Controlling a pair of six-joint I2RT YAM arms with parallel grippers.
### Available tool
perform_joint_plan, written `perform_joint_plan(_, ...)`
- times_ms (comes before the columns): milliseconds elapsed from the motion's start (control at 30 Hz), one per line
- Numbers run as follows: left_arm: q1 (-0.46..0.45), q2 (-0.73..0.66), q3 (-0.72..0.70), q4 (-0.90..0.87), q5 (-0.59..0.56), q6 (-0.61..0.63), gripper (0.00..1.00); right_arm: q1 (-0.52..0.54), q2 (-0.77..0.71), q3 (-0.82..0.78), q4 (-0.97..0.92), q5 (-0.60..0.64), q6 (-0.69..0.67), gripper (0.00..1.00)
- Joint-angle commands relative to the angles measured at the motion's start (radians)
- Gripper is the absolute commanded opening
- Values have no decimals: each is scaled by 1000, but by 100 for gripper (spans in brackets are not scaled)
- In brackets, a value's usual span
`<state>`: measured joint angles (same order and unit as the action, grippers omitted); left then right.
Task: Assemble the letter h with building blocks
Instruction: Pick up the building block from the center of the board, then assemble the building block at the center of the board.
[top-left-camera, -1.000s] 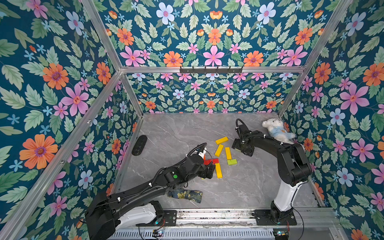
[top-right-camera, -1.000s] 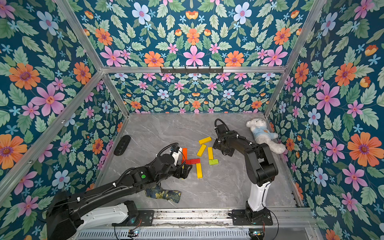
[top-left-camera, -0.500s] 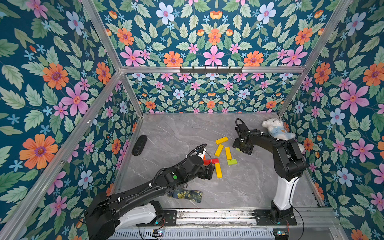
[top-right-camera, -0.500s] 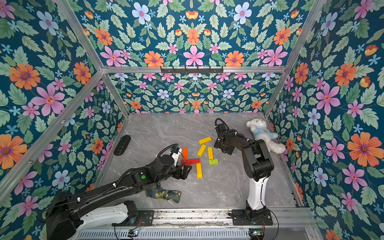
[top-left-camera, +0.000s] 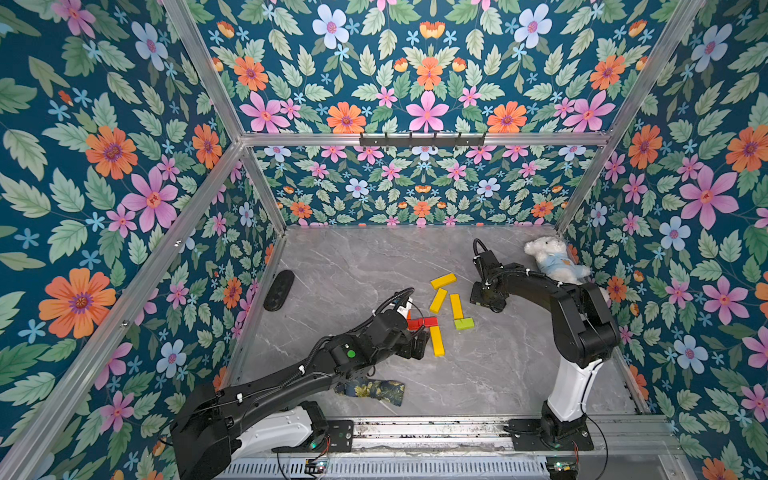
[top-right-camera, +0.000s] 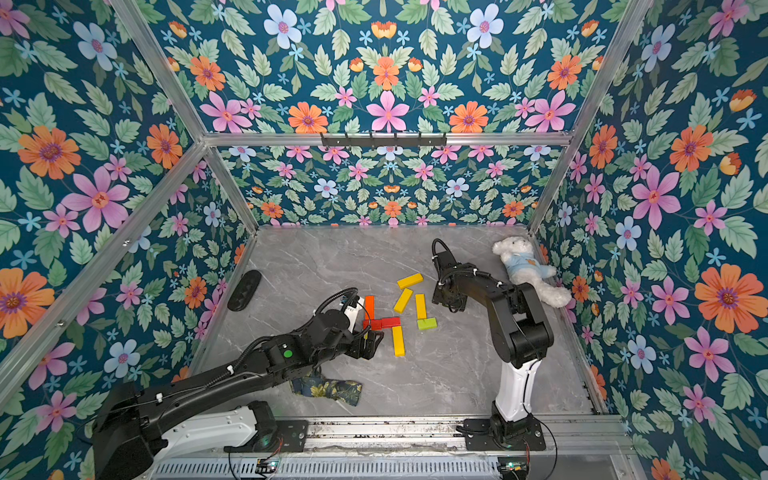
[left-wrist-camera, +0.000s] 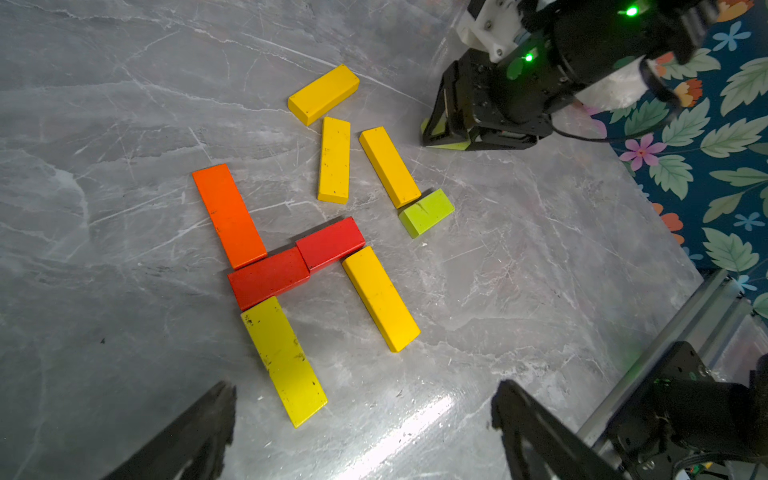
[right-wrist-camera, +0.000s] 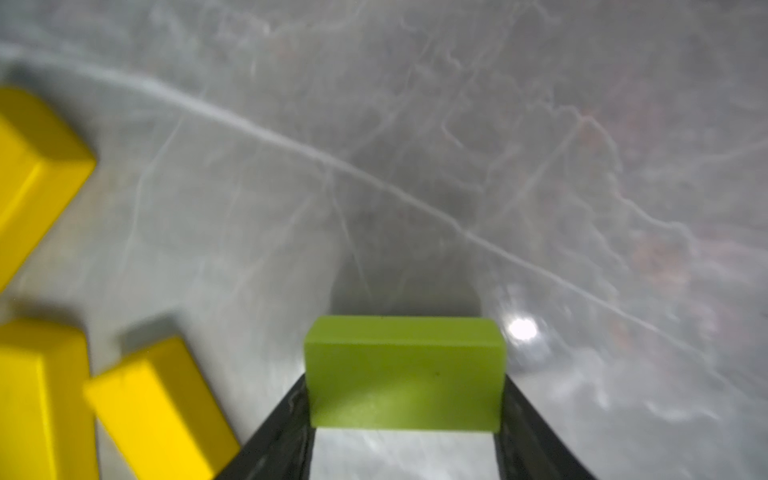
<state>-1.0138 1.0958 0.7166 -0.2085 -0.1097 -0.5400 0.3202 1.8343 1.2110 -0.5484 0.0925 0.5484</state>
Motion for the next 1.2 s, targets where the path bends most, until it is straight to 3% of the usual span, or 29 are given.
perform_joint_plan(0, 1, 1, -1, 13, -3, 10, 99, 0, -90, -54, 36, -75, -172, 55)
perform_joint_plan(333, 1, 22, 11, 29, 13, 18, 99, 7, -240, -169, -28, -42, -268, 55)
perform_joint_plan(667, 2, -2, 1, 28, 13, 25, 99, 49, -207, -239, -6, 40, -264, 56)
perform_joint_plan(1167, 2, -17, -9, 22, 1, 35, 99, 62, -138, -223, -13, 35, -258, 62)
